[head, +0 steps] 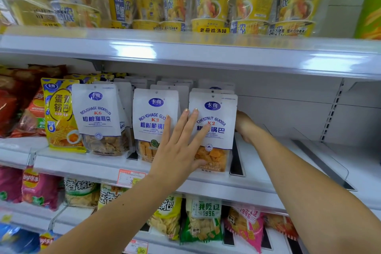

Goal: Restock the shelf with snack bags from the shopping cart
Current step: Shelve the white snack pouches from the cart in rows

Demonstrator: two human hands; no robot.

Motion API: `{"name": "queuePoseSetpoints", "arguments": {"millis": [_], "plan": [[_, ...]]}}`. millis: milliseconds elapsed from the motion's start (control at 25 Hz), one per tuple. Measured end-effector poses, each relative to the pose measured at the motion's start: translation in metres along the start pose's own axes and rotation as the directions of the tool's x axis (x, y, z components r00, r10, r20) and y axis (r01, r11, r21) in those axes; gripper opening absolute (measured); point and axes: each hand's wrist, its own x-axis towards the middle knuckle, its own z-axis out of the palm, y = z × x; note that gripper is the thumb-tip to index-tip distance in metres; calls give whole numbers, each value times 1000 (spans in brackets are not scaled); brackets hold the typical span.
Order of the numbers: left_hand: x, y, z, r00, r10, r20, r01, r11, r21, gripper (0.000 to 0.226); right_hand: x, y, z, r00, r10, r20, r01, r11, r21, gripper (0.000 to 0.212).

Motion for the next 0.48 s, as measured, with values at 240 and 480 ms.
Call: {"name": "queuePoseSetpoints", "arguments": {"millis": [240, 480], "plan": [[-15, 7, -7, 1000, -8, 16, 8, 1000, -4, 91, -15, 21, -5, 999, 47, 11, -48, 954, 295, 70], [-39, 18, -15, 999, 41, 1, -41, 991, -129, 90, -68, 26, -18, 985, 48, -165, 13, 935, 353, 61]]}}
